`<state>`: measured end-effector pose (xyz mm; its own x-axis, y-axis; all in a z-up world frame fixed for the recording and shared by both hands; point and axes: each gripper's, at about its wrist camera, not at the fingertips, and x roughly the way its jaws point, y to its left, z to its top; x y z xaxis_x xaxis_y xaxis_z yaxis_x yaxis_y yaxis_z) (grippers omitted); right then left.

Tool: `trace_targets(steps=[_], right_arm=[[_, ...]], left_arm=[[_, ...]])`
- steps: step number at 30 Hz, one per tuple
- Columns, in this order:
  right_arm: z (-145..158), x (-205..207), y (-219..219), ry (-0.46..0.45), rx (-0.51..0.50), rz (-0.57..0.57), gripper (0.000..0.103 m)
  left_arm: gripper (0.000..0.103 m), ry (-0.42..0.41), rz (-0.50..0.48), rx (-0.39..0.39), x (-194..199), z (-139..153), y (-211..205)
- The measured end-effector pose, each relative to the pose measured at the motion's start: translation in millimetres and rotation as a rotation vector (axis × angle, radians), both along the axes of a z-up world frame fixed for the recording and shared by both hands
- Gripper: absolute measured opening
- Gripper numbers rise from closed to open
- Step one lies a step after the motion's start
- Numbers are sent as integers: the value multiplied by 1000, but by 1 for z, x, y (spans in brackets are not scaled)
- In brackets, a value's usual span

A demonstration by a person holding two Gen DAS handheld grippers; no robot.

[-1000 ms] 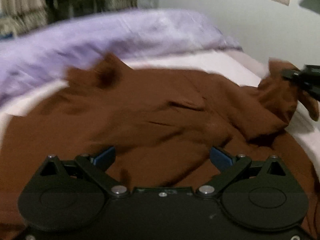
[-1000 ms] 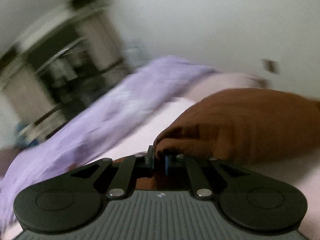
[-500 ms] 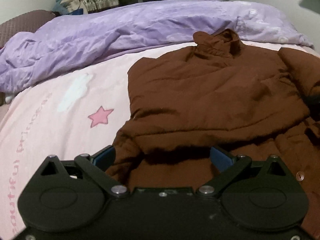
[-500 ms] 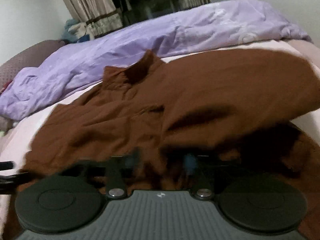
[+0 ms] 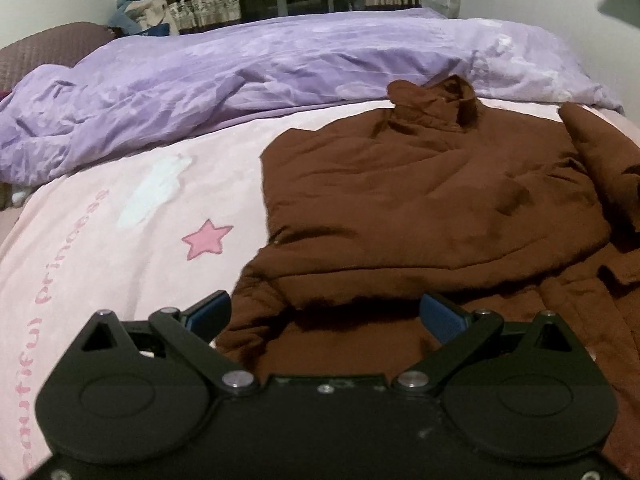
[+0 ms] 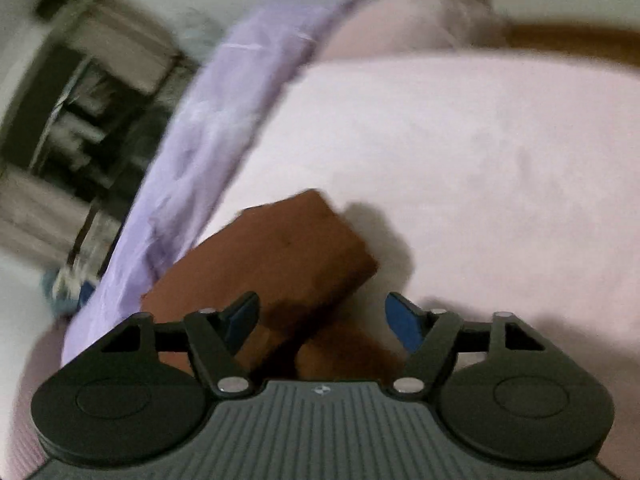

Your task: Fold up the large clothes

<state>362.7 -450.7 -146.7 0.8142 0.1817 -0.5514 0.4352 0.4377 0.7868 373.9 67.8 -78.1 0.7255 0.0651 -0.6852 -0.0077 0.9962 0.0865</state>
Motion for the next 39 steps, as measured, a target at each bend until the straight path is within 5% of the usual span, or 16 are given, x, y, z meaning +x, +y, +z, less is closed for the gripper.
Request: trace_targets(steps=[1,2,4,8,12,15,22,27,31,34,36,39], right_arm=[[-9,9,-2,-14,54,2,58],[-13,15,-4,-38,88,-2,34],[-4,19,5,-110,30,-17,22],[59,12,42,-284,-212,-4,18],[131,13,129,-477,-452,151,18],[151,11,211,-546,-477,345,18],[86,11,362,-471,-494,619,18],[25,13,380,-301,-431,611,18],[27,-1,382,-319,-446,606,18],[30,-11,385,-339,-473,633,27],[38,-5,400,-348,-497,717,53],[71,-11,393,-352,-496,768,74]], left_arm=[[103,2,4,0,0,0,3],[103,3,7,-1,-1,0,5],[103,4,9,0,-2,1,11],[103,-1,25,3,-2,1,26],[103,3,63,4,4,1,41],[103,-3,101,5,12,1,49],[103,19,129,-6,28,-14,51],[103,56,118,20,34,-33,47],[103,65,125,-3,35,-44,47],[103,68,135,-23,35,-43,50],[103,72,132,-14,33,-38,50],[103,46,122,23,22,-20,47]])
